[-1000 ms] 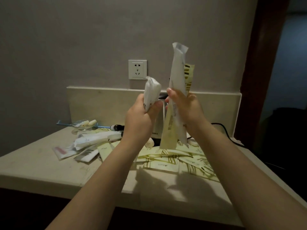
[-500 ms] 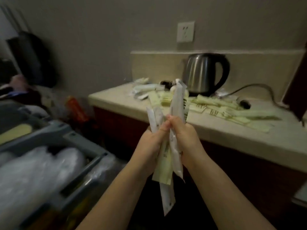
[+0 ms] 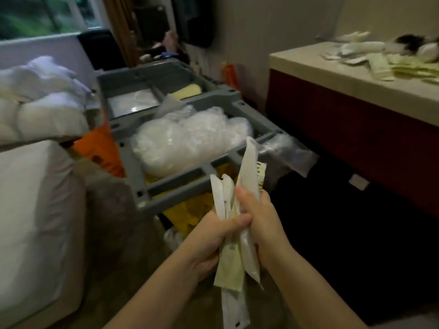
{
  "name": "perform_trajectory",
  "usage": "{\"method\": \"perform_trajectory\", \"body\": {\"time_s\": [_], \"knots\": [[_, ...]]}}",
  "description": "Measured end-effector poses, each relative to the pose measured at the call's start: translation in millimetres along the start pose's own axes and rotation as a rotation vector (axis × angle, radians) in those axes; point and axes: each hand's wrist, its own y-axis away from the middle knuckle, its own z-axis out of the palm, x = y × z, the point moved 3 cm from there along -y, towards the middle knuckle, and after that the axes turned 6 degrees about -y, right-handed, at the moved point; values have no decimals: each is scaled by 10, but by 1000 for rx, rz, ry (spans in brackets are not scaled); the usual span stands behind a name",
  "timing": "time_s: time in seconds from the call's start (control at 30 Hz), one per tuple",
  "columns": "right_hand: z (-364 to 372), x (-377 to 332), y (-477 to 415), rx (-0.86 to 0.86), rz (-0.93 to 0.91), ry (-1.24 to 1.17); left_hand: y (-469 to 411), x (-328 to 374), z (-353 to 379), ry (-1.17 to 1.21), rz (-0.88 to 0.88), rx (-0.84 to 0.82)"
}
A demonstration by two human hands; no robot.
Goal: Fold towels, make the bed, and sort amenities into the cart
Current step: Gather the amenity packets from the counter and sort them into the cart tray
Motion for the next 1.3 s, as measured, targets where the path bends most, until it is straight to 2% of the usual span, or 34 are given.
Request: {"method": "perform_trajectory", "body": {"time_s": [0.13, 0.37, 0.53, 0.7, 0.87, 1.0, 1.13, 1.2, 1.3], "knots": [[1007, 166, -15, -125, 28, -40, 338, 177, -909, 81, 90, 122], [3129, 605, -77, -295, 85, -37, 1013, 562, -3046, 111, 174, 292], [3969, 770, -301, -297, 65, -17, 1106, 755, -4044, 138, 143, 413], [4448, 916, -796, -270, 23, 78, 650, 938, -4611, 178, 168, 413], [4986, 883, -1595, -255, -55, 73, -70, 1293, -5132, 172, 160, 417], [5726, 789, -2354, -330, -62, 16, -527, 1738, -5752, 129, 148, 566], [6531, 520, -2947, -528, -115, 1, -862, 2311, -6446, 80, 225, 697], [6825, 403, -3245, -544, -164, 21, -1058, 2578, -6725, 89, 248, 718], [7111, 323, -3752, -488, -229, 57, -1509, 2867, -7076, 110, 252, 656]]}}
